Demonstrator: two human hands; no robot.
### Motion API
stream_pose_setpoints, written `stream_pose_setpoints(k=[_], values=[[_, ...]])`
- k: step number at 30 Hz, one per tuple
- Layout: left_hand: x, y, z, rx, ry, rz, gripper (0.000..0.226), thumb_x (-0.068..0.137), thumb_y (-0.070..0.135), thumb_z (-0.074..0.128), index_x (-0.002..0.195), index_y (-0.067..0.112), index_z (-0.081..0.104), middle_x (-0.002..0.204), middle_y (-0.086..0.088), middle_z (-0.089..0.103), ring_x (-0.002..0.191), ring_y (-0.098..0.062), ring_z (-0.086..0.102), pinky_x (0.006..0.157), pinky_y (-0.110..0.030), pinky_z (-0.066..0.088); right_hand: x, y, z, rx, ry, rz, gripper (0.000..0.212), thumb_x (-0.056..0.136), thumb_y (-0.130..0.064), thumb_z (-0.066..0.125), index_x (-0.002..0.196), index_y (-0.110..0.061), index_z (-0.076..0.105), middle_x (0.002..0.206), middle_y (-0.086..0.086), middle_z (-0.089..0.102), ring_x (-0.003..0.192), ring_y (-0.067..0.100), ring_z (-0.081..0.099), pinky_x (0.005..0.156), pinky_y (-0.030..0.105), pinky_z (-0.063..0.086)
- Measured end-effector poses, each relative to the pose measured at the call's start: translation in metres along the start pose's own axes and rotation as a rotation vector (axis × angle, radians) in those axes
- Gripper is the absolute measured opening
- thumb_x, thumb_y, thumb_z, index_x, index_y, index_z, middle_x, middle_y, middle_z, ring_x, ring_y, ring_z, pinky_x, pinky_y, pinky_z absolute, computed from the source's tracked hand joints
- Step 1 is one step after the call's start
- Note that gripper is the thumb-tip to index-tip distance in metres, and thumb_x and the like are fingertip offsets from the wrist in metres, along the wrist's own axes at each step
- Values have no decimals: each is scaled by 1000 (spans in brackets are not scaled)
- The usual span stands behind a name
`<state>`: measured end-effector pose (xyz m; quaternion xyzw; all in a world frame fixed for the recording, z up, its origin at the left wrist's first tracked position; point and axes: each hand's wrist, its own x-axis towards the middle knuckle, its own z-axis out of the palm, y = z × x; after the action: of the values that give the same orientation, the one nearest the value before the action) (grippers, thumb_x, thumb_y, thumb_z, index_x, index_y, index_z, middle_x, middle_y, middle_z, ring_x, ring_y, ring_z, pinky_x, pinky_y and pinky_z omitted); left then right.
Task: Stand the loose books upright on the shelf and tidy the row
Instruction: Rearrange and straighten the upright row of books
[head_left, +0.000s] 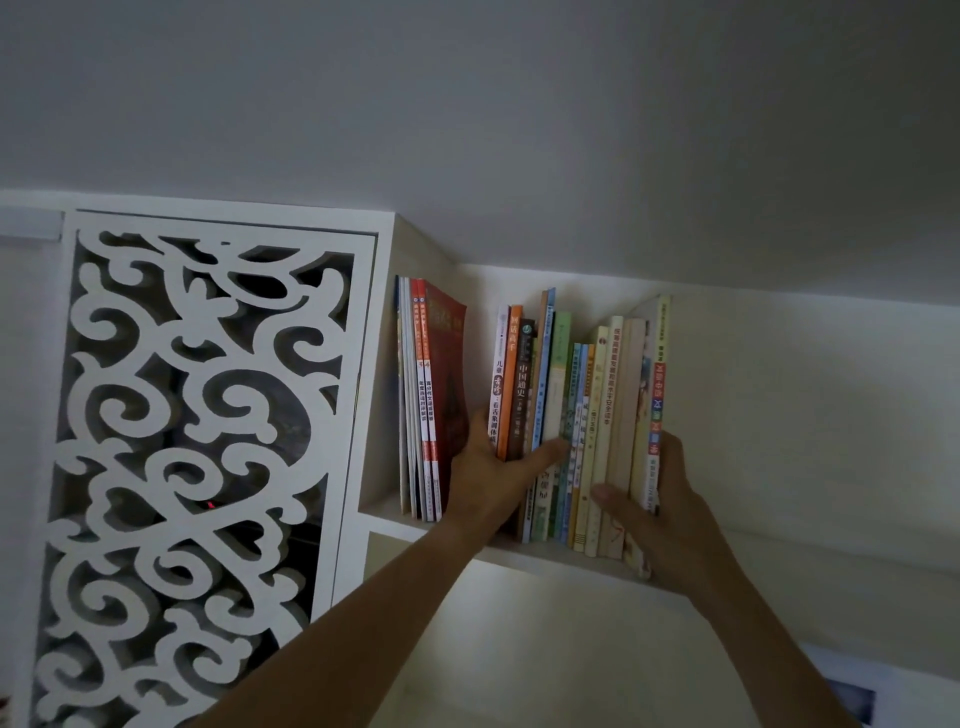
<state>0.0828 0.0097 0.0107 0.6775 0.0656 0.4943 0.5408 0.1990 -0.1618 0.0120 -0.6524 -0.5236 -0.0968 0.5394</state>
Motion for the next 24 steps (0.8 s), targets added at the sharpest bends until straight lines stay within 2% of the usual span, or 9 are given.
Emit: stream_pose_setpoints(k=[4,6,9,12,14,17,20,22,24], values=[[-2,1,10,-59,17,-26,70,75,41,90,133,40,52,115,14,73,102,0,72,92,-33,62,1,-1,-11,-104,1,-16,76,90,-35,69,150,-34,22,120,-13,62,85,-8,67,64,8,53],[-4,0,17,-90,2,-42,72,73,44,91,134,41,52,116,14,73,105,-4,72,92,-36,62,1,-2,-21,-151,-11,-9,76,90,-33,69,149,-32,21,114,-19,60,81,-5,66,61,7,52],[-7,1,30,-141,-28,-54,70,77,38,89,136,36,51,119,10,73,107,-7,72,92,-38,62,-2,-1,-36,-186,-15,4,75,90,-35,69,147,-33,21,107,-28,58,80,-2,66,59,10,52],[-6,0,36,-169,-38,-55,75,73,42,91,136,37,51,119,10,73,108,-8,72,94,-42,61,-5,0,-43,-203,-16,10,76,84,-43,69,144,-36,23,104,-28,59,80,2,69,62,15,53],[-6,-1,36,-160,-25,-55,75,74,44,91,137,37,50,119,10,73,107,-8,72,94,-43,61,-4,0,-43,-218,-24,16,77,83,-45,69,144,-37,23,104,-28,59,78,0,69,60,13,53],[-10,-3,37,-84,42,12,69,78,47,86,136,34,51,124,10,69,109,-5,70,97,-41,60,-4,1,-35,-252,-25,19,76,88,-43,68,147,-40,20,109,-25,59,78,-4,65,59,8,51],[-10,-4,35,283,261,170,81,76,60,80,140,26,42,133,5,41,115,-4,48,96,-22,48,-7,1,-26,-278,5,29,71,93,-43,62,149,-44,18,118,-17,59,83,3,64,69,11,50],[-9,-5,32,358,338,242,91,80,58,78,146,17,30,131,-1,43,116,-12,51,93,-29,55,-8,-5,-18,-331,40,41,58,97,-53,49,147,-47,22,112,-14,63,80,9,63,68,21,50],[-8,-7,27,379,377,224,99,83,57,76,151,8,22,131,-7,47,115,-21,58,92,-40,60,-10,-9,-8,-382,140,49,48,97,-60,34,143,-47,34,94,-9,66,70,11,60,61,28,46]])
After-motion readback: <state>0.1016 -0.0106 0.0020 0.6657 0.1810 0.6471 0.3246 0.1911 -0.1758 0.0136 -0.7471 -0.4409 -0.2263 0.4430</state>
